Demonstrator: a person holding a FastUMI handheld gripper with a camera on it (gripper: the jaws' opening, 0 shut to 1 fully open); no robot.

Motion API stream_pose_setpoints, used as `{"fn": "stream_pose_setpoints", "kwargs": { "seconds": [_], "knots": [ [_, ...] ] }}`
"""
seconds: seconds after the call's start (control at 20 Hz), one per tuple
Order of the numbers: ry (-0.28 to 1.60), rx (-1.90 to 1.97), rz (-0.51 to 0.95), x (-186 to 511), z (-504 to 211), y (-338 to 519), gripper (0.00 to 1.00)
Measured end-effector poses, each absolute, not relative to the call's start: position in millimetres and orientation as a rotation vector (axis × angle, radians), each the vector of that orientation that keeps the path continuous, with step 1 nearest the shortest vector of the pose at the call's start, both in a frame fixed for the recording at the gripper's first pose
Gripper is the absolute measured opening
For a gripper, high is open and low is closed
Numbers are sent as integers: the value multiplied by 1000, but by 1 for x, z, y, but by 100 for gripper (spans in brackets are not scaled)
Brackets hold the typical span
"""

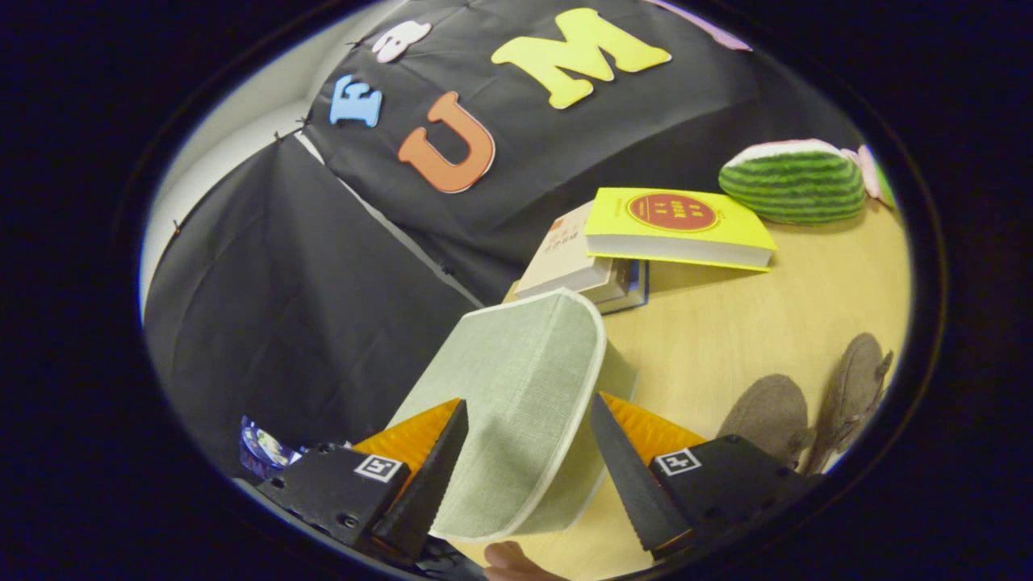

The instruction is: Open the storage box then place both shoes into the box .Put the left shoe in first, then the right shoe, with the right side of both shoes facing outward in a uniform manner.

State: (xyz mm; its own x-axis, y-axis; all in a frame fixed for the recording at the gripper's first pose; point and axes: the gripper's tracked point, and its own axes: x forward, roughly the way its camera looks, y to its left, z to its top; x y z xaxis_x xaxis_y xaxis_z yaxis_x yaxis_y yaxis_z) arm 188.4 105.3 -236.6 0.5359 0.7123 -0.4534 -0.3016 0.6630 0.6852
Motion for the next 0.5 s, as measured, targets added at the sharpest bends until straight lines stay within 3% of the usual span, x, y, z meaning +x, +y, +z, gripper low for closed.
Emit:
{"fn": "stream_pose_setpoints", "kwargs": {
  "seconds": [0.5],
  "knots": [
    [923, 942, 818, 192, -246, 119, 91]
  ]
}}
